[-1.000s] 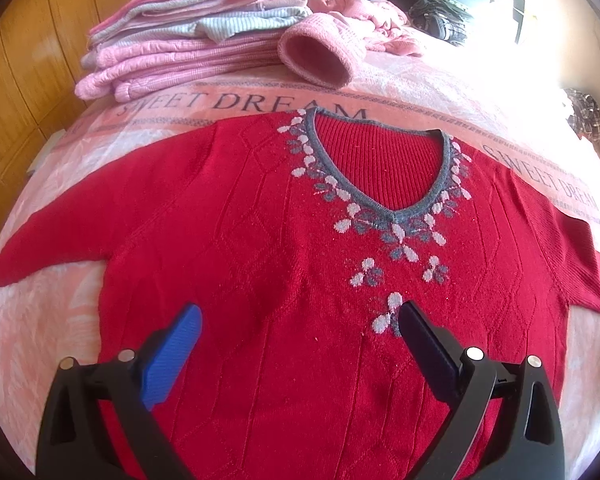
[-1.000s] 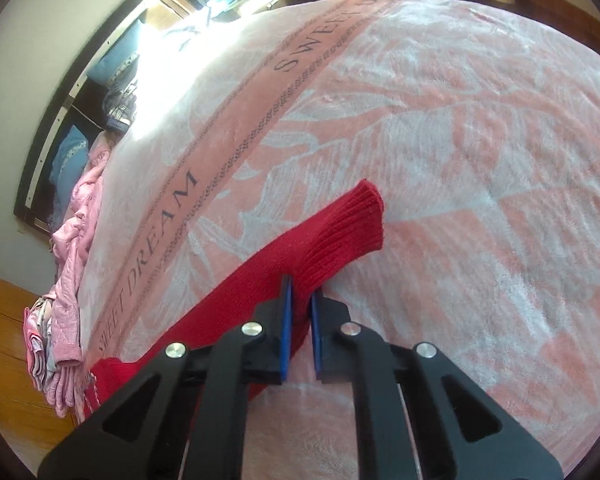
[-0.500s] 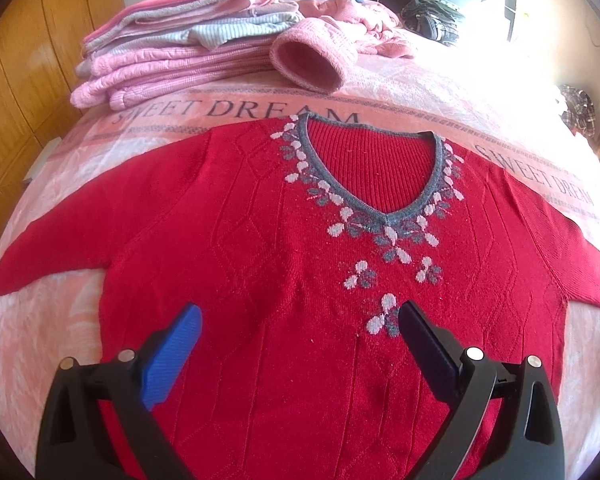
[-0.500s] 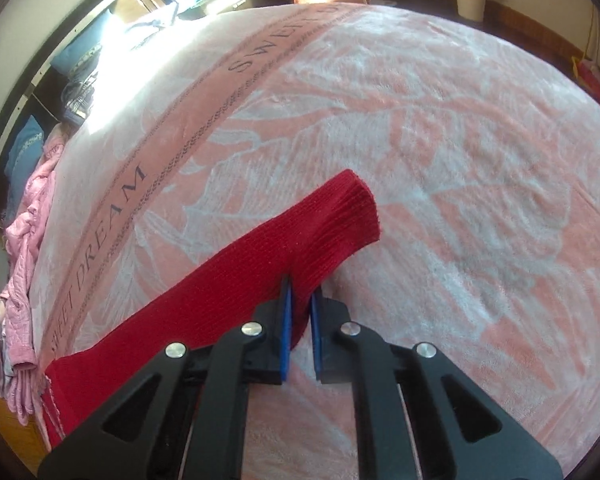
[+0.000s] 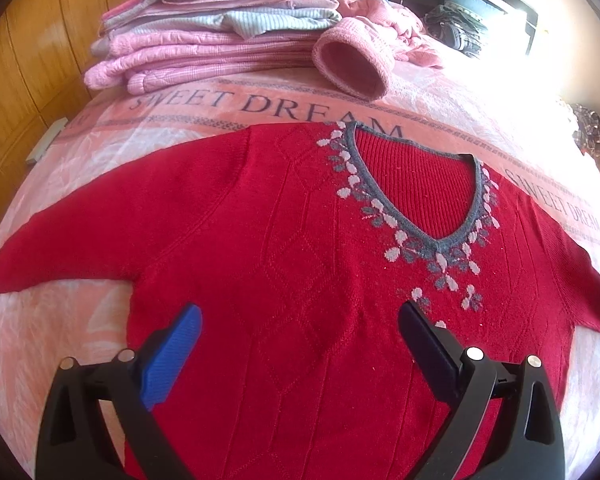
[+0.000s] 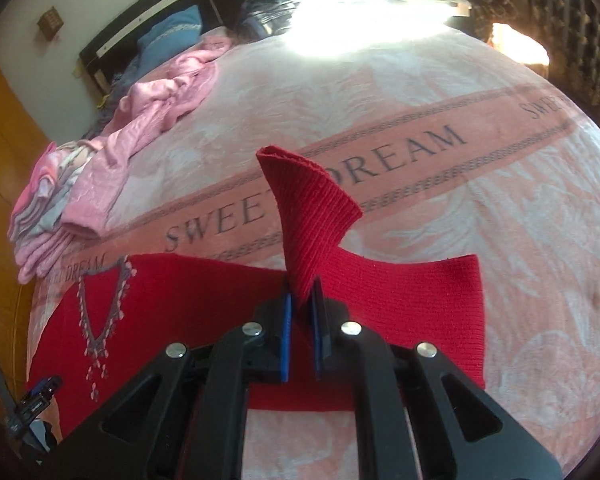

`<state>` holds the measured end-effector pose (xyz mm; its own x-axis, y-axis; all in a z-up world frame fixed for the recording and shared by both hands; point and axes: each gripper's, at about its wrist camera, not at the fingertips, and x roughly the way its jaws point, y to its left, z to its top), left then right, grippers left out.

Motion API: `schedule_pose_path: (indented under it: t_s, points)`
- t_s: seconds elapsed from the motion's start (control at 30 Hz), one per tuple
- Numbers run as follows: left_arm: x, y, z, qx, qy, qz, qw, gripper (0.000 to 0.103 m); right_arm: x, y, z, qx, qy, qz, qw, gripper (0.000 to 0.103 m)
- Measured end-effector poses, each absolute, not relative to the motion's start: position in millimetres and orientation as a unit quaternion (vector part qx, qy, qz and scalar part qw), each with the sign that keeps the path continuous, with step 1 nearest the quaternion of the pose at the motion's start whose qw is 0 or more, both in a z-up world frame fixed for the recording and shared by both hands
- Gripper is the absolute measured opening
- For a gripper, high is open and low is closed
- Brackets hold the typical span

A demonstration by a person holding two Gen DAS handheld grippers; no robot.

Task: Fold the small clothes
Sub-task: 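Lift the sleeve with the right tool and fold it across the sweater body, then open the right tool and press the folded sleeve flat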

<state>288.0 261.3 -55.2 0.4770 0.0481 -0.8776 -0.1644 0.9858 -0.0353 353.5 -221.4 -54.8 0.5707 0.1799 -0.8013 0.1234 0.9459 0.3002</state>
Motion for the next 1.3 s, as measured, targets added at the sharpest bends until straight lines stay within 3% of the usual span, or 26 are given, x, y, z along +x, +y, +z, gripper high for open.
schedule_pose_path:
  t_s: [0.5, 0.6, 0.67, 0.97, 1.3]
  points:
    - [295.3, 253.1, -61.0, -0.083, 0.519, 0.016, 0.851, 0.099, 358.6, 2.2, -95.0, 0.1, 0.519, 0.207, 0.823, 0.007]
    - [297.2, 250.3, -64.0, -0.086, 0.524, 0.01, 0.847, 0.099, 356.1, 23.0, -111.8, 0.071, 0.538, 0.21, 0.813, 0.017]
    - [298.6, 247.4, -65.8, -0.09, 0.528, 0.004, 0.845, 0.099, 352.6, 25.3, -119.3, 0.088, 0.549, 0.227, 0.8, 0.024]
    - [314.7, 196.6, -68.8, -0.119, 0.535, -0.059, 0.834, 0.099, 329.5, -33.6, -92.3, 0.121, 0.528, 0.221, 0.811, 0.024]
    - [346.2, 141.2, -85.3, -0.15, 0.544, -0.073, 0.822, 0.098, 307.9, -118.7, -100.3, 0.148, 0.522, 0.182, 0.82, 0.024]
